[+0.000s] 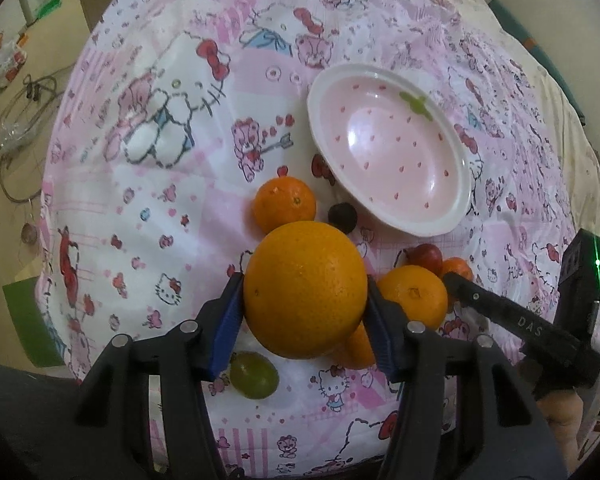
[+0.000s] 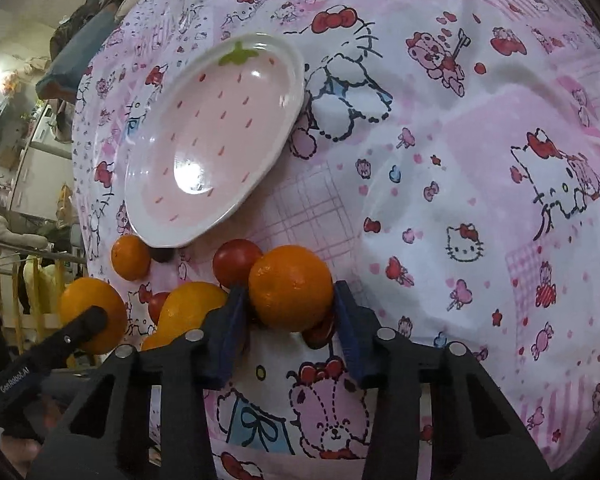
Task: Organize fruits
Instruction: 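Grasp a large orange with the left tool while the right tool grasps a tangerine, then lower the tangerine onto the plate and open the right tool while the left lifts the orange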
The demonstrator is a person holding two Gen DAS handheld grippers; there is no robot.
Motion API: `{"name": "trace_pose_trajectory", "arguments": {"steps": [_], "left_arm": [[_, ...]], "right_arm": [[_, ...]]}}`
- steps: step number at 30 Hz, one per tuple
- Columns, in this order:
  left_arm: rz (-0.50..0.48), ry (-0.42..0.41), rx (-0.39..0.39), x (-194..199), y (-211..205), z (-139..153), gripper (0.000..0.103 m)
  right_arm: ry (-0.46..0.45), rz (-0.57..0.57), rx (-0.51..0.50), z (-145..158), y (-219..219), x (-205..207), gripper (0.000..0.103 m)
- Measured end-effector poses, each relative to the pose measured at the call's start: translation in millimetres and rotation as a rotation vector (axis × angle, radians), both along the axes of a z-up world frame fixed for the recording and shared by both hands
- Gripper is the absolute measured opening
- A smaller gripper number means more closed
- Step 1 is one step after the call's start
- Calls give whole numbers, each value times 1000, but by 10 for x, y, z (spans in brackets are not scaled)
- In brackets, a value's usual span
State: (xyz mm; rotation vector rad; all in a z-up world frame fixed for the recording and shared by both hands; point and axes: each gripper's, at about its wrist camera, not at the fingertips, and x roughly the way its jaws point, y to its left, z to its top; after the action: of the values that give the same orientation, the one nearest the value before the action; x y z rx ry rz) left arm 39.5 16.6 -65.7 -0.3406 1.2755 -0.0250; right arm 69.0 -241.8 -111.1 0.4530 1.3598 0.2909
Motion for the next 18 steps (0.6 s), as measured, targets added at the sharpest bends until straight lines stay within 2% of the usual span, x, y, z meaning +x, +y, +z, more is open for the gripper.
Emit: {"name": "trace_pose_trajectory", "arguments": {"steps": [4, 8, 11, 14, 18], "left_arm": [[-7, -41, 17, -20, 16, 133, 52], [-37, -77, 23, 53, 28, 344, 52], [-45, -102, 28, 174, 52, 488, 52], [-63, -119, 40, 331, 58, 593, 52], [-76, -144, 87, 542, 80, 680, 52]], "right_arm": [[-36, -20, 17, 211, -86, -57, 43], [-98, -51, 63, 593, -177, -21, 43], [-158, -23, 68, 872, -162, 108, 43], [-191, 4, 52, 999, -117, 346, 43], [-181, 35, 32, 966, -29, 743, 43]]}}
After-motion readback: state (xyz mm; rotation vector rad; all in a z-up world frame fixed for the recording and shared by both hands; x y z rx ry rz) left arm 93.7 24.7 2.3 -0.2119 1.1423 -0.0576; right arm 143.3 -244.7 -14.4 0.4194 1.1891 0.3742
